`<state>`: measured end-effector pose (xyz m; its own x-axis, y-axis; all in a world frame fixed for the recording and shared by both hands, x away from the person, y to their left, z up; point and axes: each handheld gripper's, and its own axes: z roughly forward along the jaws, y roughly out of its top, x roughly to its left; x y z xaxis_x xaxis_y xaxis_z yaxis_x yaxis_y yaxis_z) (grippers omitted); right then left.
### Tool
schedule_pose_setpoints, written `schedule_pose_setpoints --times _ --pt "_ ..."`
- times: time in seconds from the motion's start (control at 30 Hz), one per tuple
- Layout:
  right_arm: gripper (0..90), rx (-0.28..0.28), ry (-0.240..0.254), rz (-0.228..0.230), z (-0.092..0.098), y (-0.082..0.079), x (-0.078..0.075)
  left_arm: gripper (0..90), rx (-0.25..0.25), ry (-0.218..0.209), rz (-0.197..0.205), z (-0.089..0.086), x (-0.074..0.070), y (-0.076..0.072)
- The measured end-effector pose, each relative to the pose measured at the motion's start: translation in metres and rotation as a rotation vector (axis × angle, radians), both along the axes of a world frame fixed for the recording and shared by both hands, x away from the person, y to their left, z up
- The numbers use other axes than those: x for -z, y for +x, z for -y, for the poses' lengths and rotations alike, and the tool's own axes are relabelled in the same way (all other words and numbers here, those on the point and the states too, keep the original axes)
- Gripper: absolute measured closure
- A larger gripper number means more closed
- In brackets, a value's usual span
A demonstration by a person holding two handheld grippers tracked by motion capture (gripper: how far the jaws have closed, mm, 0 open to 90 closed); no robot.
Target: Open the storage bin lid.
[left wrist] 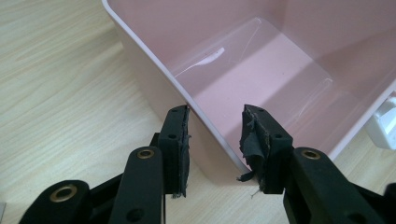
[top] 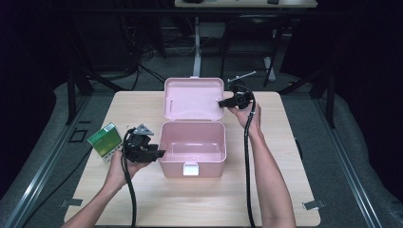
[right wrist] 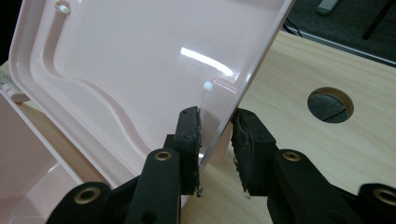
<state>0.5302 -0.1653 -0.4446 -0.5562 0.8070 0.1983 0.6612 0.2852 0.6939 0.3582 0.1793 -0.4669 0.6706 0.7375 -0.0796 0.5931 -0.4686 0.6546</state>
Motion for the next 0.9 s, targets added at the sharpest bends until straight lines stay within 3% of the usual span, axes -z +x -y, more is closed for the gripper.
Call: schedule_pose_setpoints --times 0.53,0.9 --pt "65.8 0.003 0.019 -0.03 0.0 0.002 0.008 61.9 -0.007 -0.008 -0.002 -0.001 0.0 0.0" --pt "59.1 0.002 0.001 -0.066 -0.004 0.005 0.019 62.0 -0.015 -0.009 0.007 0.0 0.001 -0.001"
